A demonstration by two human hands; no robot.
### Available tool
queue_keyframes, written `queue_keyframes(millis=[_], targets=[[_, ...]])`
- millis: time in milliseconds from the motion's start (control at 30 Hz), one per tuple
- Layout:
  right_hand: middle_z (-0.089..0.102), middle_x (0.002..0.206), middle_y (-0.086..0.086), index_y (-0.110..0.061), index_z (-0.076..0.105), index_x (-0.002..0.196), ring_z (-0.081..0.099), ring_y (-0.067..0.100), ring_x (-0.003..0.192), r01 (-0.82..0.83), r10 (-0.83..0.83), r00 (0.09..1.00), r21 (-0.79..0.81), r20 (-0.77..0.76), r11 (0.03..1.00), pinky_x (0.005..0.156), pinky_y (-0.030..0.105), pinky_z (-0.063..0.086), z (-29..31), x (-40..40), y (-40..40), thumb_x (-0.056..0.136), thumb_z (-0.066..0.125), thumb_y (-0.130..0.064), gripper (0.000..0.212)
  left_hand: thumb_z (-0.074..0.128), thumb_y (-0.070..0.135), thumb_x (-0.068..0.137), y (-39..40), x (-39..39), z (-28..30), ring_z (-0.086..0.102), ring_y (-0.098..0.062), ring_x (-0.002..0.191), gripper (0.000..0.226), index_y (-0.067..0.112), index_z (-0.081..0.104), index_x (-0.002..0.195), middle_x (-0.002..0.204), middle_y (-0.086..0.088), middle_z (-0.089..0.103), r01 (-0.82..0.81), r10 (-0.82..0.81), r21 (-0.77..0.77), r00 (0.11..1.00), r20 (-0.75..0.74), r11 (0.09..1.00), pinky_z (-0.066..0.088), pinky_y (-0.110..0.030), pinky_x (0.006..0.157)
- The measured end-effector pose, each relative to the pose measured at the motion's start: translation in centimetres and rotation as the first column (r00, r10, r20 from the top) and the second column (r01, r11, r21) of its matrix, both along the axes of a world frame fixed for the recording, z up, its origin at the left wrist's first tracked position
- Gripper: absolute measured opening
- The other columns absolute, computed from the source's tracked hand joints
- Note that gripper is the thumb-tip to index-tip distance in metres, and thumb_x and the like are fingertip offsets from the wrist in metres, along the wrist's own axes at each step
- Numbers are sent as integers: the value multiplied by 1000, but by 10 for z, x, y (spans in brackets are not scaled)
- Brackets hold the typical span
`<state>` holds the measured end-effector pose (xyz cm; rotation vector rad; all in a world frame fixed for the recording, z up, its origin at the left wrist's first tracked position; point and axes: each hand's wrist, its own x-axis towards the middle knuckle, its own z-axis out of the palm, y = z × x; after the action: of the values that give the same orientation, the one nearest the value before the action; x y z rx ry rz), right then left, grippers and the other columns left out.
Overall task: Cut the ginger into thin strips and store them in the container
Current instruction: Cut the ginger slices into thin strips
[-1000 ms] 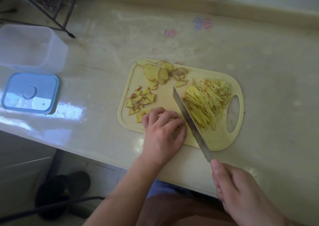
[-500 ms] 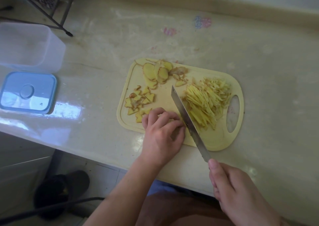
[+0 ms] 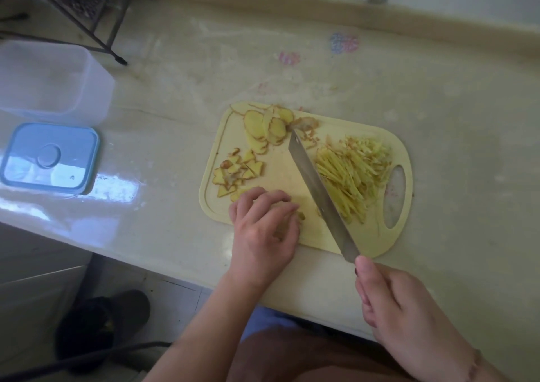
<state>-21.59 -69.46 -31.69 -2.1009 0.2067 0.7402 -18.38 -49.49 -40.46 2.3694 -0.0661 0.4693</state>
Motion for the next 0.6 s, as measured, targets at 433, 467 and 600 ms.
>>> queue_keyframes(millis=[433, 467, 600], targets=[[40, 50, 5, -7, 39, 68, 39, 11, 48, -37, 34, 997, -38, -75, 999, 61, 46, 44, -2, -6, 6, 64, 12, -100, 97, 78, 11, 82, 2, 3, -2, 59, -26, 98, 2, 13, 78, 83, 97, 5, 73, 74, -76, 90, 997, 12, 993, 42, -42, 87], [40, 49, 4, -7, 39, 68, 39, 10, 48, -37, 34, 996, -37, -78, 999, 60, 46, 44, -2, -7, 6, 64, 12, -100, 96, 77, 11, 82, 2, 3, -2, 60, -25, 98, 2, 13, 78, 83, 96, 5, 73, 76, -77, 92, 997, 11, 993, 42, -42, 86], [42, 50, 7, -7, 38, 66, 41, 13, 49, -42, 38, 996, -51, -74, 998, 62, 47, 45, -3, -8, 6, 66, 10, -99, 96, 77, 10, 83, 2, 4, -2, 61, -23, 96, 4, 13, 78, 81, 94, 6, 73, 76, -77, 87, 997, 15, 993, 42, -41, 85]])
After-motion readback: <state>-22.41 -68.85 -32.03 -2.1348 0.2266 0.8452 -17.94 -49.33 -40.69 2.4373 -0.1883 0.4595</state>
